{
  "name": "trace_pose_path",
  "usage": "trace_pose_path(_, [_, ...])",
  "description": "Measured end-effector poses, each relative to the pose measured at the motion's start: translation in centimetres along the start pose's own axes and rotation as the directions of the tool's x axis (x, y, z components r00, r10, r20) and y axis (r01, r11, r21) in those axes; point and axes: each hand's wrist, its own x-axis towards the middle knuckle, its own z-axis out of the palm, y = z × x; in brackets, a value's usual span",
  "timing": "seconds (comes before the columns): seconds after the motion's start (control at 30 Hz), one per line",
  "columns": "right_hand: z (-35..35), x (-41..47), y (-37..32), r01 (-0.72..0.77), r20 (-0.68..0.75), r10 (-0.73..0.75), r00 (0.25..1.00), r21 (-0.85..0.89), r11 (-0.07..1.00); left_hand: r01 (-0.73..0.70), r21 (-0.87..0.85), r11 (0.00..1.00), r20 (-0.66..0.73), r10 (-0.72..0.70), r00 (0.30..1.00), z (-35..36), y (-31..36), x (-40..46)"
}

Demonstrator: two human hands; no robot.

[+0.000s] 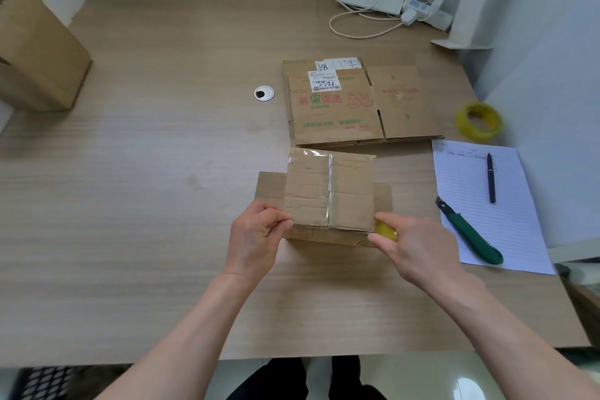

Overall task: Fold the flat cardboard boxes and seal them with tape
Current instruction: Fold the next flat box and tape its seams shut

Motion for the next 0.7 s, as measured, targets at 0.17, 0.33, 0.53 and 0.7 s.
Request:
trace_pose_path(0.17, [0.1, 0.0, -0.1, -0.011, 0.017, 0.011, 1.000, 0.013, 1.000, -0.003, -0.023, 1.000, -0.047, 0.002, 0.999, 0.4, -0.3, -0.2])
trace_pose_path(0.33, [0.1, 0.0, 0.0, 0.004, 0.013, -0.004, 1.000, 0.019, 1.000, -0.005, -0.025, 1.000, -0.081, 0.003, 0.997, 0.7, -0.6, -0.2])
trace_pose_path(0.53, [0.3, 0.5, 0.4, -0.016, 0.078, 0.012, 0.997, 0.051, 0.999, 0.324, -0.363, 0.874, 0.006, -0.345, 0.939, 0.9, 0.0, -0.1])
trace_pose_path(0.7, [-0.8, 1.4, 1.1, -0.099, 0.274, 0.005, 0.962, 0.331, 0.938, 0.437, -0.548, 0.713, 0.059, -0.488, 0.871, 1.6, 0.8, 0.2])
